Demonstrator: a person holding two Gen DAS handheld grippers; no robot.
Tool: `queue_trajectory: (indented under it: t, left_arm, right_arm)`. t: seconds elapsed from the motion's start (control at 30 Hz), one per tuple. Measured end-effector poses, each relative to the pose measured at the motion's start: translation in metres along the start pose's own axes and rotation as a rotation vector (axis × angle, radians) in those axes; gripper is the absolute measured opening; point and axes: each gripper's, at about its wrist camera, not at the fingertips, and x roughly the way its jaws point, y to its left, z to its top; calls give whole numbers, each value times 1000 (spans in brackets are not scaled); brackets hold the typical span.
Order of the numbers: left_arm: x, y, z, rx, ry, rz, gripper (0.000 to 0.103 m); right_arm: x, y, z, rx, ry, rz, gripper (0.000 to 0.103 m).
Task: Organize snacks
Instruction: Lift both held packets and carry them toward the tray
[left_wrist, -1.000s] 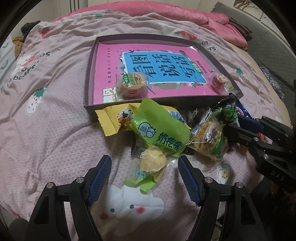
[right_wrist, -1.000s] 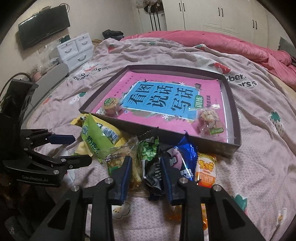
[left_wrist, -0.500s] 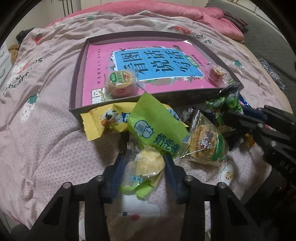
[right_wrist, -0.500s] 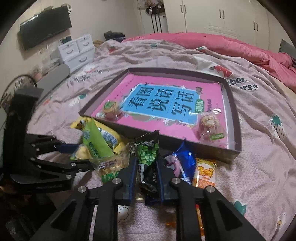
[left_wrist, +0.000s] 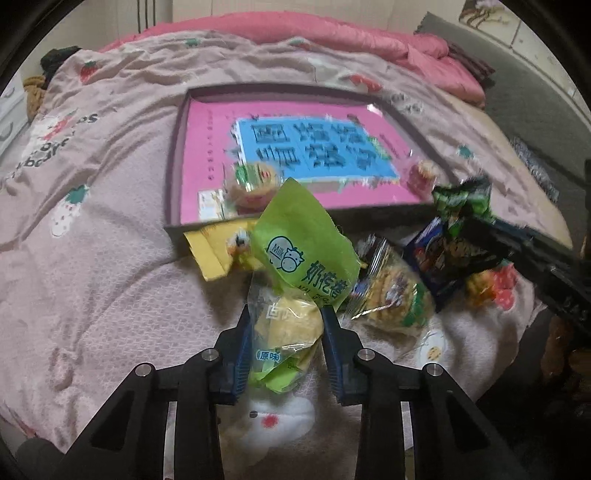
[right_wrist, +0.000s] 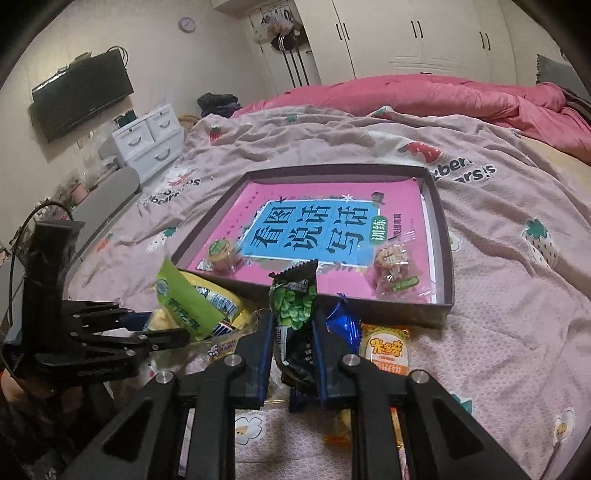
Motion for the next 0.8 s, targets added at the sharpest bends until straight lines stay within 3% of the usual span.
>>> queue_trajectory:
  t: [0.2, 0.8]
  left_arm:
    - [-24, 0, 7, -12, -72, -15, 35]
    - [-43, -22, 34, -6, -129, -20, 35]
  right_arm:
    - [-8, -3, 3, 18, -29, -7, 20]
    - [-30, -14, 7, 49, -93, -19, 20]
